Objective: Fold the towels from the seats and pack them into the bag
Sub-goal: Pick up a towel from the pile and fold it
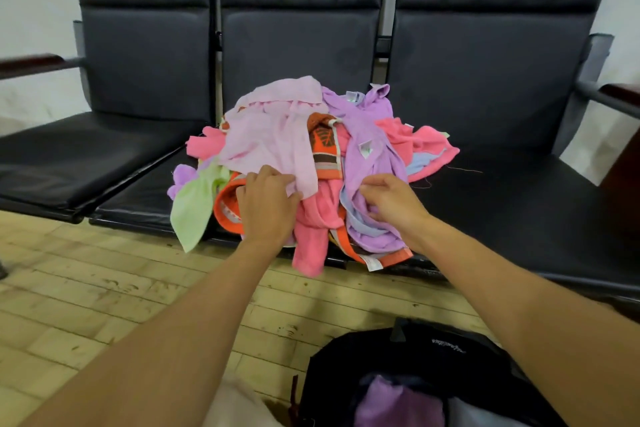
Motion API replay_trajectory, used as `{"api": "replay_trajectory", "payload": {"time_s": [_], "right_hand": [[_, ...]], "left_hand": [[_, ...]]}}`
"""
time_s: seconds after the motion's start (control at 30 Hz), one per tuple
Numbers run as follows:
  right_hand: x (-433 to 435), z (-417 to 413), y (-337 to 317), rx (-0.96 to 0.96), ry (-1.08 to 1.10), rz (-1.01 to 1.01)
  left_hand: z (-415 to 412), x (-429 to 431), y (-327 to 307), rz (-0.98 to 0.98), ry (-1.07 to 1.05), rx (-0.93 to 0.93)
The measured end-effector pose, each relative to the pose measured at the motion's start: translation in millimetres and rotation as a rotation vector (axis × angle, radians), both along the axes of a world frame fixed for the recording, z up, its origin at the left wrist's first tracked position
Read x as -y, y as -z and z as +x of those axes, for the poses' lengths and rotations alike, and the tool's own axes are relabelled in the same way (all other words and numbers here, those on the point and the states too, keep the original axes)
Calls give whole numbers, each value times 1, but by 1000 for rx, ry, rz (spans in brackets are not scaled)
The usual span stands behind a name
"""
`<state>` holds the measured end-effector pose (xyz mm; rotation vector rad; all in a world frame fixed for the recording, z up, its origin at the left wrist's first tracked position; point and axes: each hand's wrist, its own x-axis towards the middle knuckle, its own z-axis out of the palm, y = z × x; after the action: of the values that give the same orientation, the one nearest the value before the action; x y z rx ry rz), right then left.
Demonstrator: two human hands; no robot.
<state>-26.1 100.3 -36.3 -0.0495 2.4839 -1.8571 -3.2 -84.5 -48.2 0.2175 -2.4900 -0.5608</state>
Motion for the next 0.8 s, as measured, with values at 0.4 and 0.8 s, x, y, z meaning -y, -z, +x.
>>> {"api": "replay_trajectory", "payload": {"time_s": [0.4, 0.8], "right_hand": [[-4, 6, -15, 103, -68, -102], [-1, 8, -48, 249, -91, -621]], "left_hand": [[-7, -32, -21, 361, 18, -148], [20, -55, -50, 1187, 720, -14]]}}
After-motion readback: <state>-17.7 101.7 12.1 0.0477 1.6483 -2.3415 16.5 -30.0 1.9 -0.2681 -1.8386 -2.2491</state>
